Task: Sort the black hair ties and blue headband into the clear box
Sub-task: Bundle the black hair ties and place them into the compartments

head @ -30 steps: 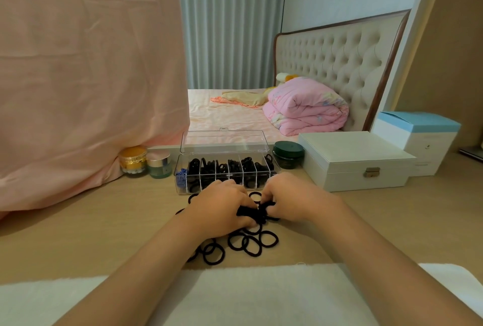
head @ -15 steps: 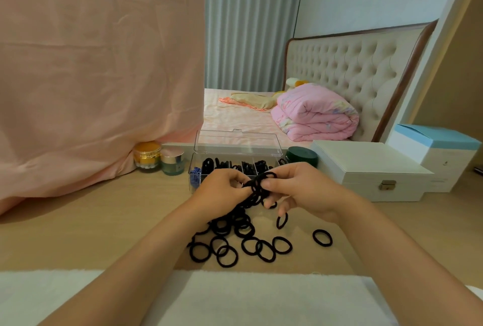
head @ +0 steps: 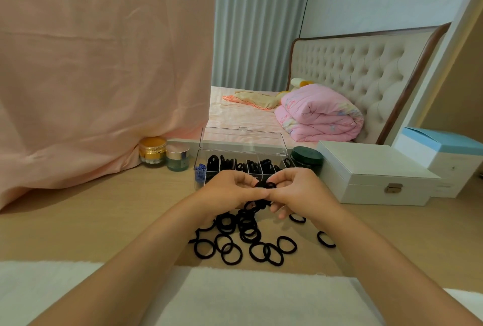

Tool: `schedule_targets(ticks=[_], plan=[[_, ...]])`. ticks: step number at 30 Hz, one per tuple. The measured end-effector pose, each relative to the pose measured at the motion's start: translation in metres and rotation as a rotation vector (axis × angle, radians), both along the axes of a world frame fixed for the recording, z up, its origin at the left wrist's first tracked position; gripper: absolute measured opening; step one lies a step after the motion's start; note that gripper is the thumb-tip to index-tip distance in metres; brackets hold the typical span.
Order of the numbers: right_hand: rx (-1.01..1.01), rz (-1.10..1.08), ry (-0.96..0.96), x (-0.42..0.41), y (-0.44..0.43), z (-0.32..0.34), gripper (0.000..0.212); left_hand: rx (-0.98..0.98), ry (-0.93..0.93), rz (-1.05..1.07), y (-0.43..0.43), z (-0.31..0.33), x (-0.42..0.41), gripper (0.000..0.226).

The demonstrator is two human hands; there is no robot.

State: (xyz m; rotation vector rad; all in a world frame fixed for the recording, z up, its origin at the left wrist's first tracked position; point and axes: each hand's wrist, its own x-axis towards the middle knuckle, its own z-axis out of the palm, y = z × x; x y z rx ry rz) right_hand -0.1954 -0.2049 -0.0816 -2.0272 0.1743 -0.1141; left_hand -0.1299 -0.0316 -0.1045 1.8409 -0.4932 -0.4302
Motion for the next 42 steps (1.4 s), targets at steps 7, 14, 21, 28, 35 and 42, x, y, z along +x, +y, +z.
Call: schedule_targets(ticks=[7,14,21,28,35,42], plan=[[-0.087,0.118,-0.028,-0.003,-0.011,0.010,0.046,-0.221,0.137,-0.090,0.008,0.008,0.000,0.018],[0.126,0.159,0.000,-0.005,-0.006,0.012,0.028,-0.210,0.129,-0.045,0.006,0.011,-0.003,0.024],[0.151,0.067,-0.010,-0.003,-0.009,0.007,0.019,-0.156,0.224,-0.118,0.011,0.016,-0.004,0.033],[0.251,0.007,-0.024,0.000,-0.011,0.005,0.020,-0.154,0.191,0.011,0.021,0.010,0.007,0.030],[0.452,0.208,0.078,-0.001,-0.002,0.006,0.034,-0.338,0.205,-0.069,0.014,0.012,0.006,0.016],[0.531,0.138,0.126,-0.001,0.000,0.001,0.018,-0.505,0.246,-0.154,0.007,0.014,-0.003,0.009]])
